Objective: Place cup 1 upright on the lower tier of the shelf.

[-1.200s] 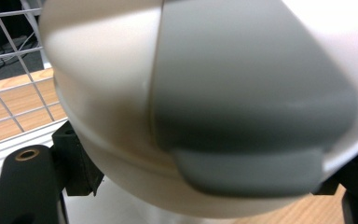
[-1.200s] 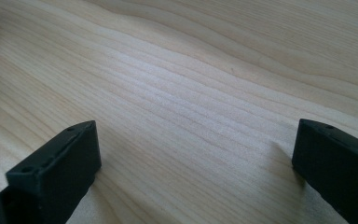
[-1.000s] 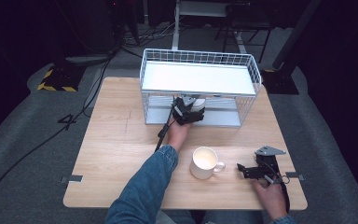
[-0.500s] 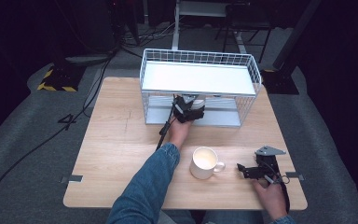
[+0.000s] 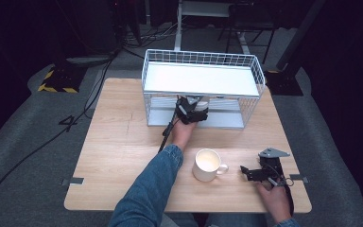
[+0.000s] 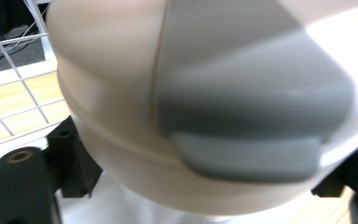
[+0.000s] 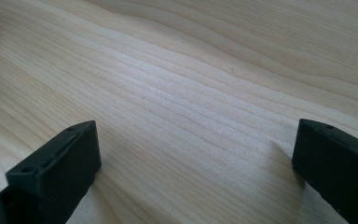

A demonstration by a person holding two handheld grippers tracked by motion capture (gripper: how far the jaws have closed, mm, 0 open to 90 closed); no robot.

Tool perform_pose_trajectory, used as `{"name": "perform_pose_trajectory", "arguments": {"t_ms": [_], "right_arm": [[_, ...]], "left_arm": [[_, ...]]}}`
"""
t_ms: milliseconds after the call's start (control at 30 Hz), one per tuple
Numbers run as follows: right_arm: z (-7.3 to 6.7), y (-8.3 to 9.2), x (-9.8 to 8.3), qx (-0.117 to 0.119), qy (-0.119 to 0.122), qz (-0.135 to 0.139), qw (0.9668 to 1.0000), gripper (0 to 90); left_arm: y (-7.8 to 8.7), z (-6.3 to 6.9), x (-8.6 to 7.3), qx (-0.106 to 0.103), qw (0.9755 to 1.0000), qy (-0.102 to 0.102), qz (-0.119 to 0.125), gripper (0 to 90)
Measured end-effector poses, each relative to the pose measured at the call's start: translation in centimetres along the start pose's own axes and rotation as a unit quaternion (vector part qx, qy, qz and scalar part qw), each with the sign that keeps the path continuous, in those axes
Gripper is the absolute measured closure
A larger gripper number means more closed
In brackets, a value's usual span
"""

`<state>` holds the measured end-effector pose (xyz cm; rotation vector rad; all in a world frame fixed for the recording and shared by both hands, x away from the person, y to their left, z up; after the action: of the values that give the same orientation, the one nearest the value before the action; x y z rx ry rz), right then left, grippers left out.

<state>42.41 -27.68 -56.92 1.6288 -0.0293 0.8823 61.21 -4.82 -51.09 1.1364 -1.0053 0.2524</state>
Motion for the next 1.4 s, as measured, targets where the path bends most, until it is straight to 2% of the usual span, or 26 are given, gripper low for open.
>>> {"name": "perform_pose_trajectory", "arguments": {"t_ms": [33, 100, 267, 433, 600, 867, 933, 967, 1200, 1400], "right_arm": [[0.0, 0.0, 0.0, 0.0, 0.0, 0.0, 1.0, 1.1], [0.0, 0.0, 0.0, 0.0, 0.0, 0.0, 1.0, 1.1], [0.0, 0.0, 0.0, 0.0, 0.0, 0.0, 1.0, 1.1], [0.0, 0.0, 0.0, 0.0, 0.0, 0.0, 1.0, 1.1], [0.0, 0.0, 0.0, 0.0, 0.0, 0.0, 1.0, 1.1], [0.0, 0.0, 0.0, 0.0, 0.0, 0.0, 1.0, 1.1], [-0.1, 0.0, 0.1, 0.0, 0.0, -0.001, 1.0, 1.1], [-0.1, 0.0, 0.1, 0.0, 0.0, -0.001, 1.0, 1.1], [-0.1, -0.1, 0.1, 0.0, 0.0, 0.0, 1.0, 1.1], [-0.1, -0.1, 0.1, 0.001, 0.0, 0.0, 1.0, 1.0]], "left_arm": [[0.0, 0.0, 0.0, 0.004, 1.0, -0.002, -0.001, 14.7], [0.1, 0.2, 0.1, 0.0, 1.0, -0.004, 0.002, 12.7], [0.2, 0.3, 0.1, -0.012, 0.9999, 0.004, 0.002, 0.2], [0.6, 0.3, -0.1, -0.02, 0.9998, -0.002, 0.004, 0.0], [1.0, 0.3, -0.3, -0.025, 0.9997, 0.002, 0.003, 0.0], [3.1, 0.6, -0.6, -0.03, 0.9993, 0.014, 0.014, 0.0], [3.7, 0.5, -1.0, -0.048, 0.9986, 0.022, 0.006, 0.0], [3.9, 0.6, -1.1, -0.051, 0.998, 0.038, 0.006, 0.0], [5.5, 0.5, -2.3, -0.045, 0.9987, 0.022, 0.009, 0.0], [8.3, 0.6, -2.9, -0.047, 0.9984, 0.019, 0.026, 0.0]]}}
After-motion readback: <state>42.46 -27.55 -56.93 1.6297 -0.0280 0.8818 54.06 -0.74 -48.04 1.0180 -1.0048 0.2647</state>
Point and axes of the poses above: each handheld gripper's, and its own axes: y roughly backward along the jaws, x roughly out of its top, z roughly to its right, the point moved 9 cm from there along -y, roughly forward along the jaws, and after that the axes turned 12 degrees about -z, right-handed, at the moved point
